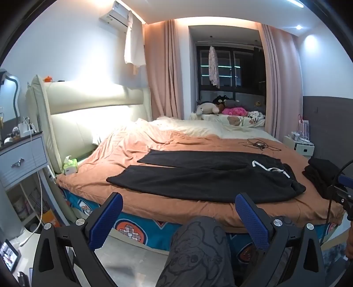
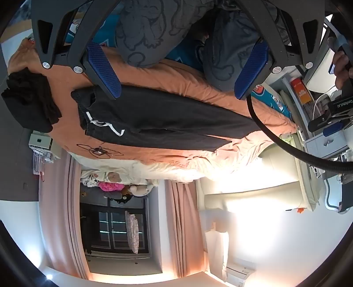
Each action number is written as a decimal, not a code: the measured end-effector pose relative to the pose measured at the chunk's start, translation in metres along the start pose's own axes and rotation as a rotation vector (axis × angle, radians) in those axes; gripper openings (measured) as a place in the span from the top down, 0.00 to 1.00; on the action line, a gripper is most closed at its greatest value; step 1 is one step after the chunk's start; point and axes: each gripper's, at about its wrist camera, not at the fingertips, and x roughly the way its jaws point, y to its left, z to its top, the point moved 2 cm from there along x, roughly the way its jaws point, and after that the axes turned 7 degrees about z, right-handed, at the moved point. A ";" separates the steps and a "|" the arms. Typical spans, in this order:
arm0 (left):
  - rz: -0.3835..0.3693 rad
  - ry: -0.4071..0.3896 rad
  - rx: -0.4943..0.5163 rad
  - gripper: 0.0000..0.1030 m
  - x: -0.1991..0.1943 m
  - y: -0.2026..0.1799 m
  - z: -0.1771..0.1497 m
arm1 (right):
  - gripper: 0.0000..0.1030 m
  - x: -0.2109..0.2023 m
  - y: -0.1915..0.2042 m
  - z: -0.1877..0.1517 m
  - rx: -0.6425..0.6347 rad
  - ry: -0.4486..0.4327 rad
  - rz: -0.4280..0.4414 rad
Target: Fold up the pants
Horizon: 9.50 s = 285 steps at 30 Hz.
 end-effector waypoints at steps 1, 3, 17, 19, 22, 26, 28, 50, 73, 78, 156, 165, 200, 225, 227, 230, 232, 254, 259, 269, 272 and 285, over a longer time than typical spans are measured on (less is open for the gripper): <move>0.000 -0.002 0.000 0.00 0.000 0.000 0.000 | 0.00 0.000 0.000 0.000 0.001 0.000 0.000; -0.001 -0.001 0.006 0.00 0.000 -0.001 0.000 | 0.00 0.001 0.000 0.000 0.002 0.001 0.001; -0.009 -0.001 0.012 0.00 0.001 -0.001 -0.004 | 0.00 0.004 0.003 0.001 0.007 0.007 0.003; -0.009 0.000 0.012 0.00 0.001 -0.001 -0.003 | 0.00 0.004 0.003 0.000 0.007 0.007 0.003; -0.007 -0.001 0.010 0.00 0.001 0.000 -0.003 | 0.00 0.006 0.000 0.000 0.011 0.007 0.007; 0.001 -0.005 0.003 0.00 0.001 0.003 -0.004 | 0.00 0.006 0.000 -0.001 0.014 0.003 0.005; -0.006 -0.003 -0.005 0.00 0.002 0.005 -0.004 | 0.00 0.005 0.001 -0.001 0.012 -0.001 0.006; -0.018 -0.010 -0.004 0.00 0.001 0.006 -0.006 | 0.00 0.010 0.002 -0.001 0.012 0.015 -0.001; -0.017 -0.009 0.013 0.00 0.006 0.005 -0.009 | 0.00 0.015 0.000 0.002 0.027 0.024 -0.005; -0.025 -0.009 0.013 0.00 0.006 0.006 -0.010 | 0.00 0.012 0.003 0.004 0.014 0.022 -0.009; 0.081 0.588 0.041 0.00 0.348 0.041 -0.054 | 0.00 0.178 -0.031 0.040 0.422 0.326 -0.289; 0.036 0.592 -0.044 0.00 0.376 0.055 -0.048 | 0.01 0.177 -0.060 0.024 0.604 0.311 -0.267; 0.006 0.654 -0.525 0.42 0.486 0.194 -0.059 | 0.48 0.239 -0.150 -0.002 0.862 0.198 -0.141; -0.023 0.426 -0.528 0.98 0.455 0.201 0.070 | 0.94 0.180 -0.158 0.069 0.812 0.002 -0.114; -0.024 0.409 -0.516 0.98 0.456 0.197 0.084 | 0.94 0.177 -0.162 0.074 0.800 -0.017 -0.098; -0.023 0.381 -0.483 0.98 0.454 0.187 0.111 | 0.94 0.179 -0.169 0.080 0.793 -0.026 -0.077; -0.024 0.365 -0.467 0.98 0.456 0.181 0.121 | 0.94 0.183 -0.173 0.085 0.774 -0.011 -0.077; 0.050 0.301 -0.349 0.98 0.555 0.132 0.210 | 0.94 0.271 -0.217 0.172 0.651 -0.034 -0.121; 0.084 0.315 -0.331 0.98 0.594 0.120 0.215 | 0.94 0.306 -0.224 0.191 0.628 -0.025 -0.150; 0.117 0.368 -0.279 0.98 0.686 0.085 0.210 | 0.94 0.385 -0.240 0.212 0.609 0.021 -0.220; 0.132 0.405 -0.276 0.98 0.716 0.079 0.199 | 0.94 0.411 -0.245 0.214 0.611 0.051 -0.236; 0.213 0.534 -0.194 0.98 0.816 0.043 0.151 | 0.94 0.510 -0.286 0.210 0.640 0.182 -0.275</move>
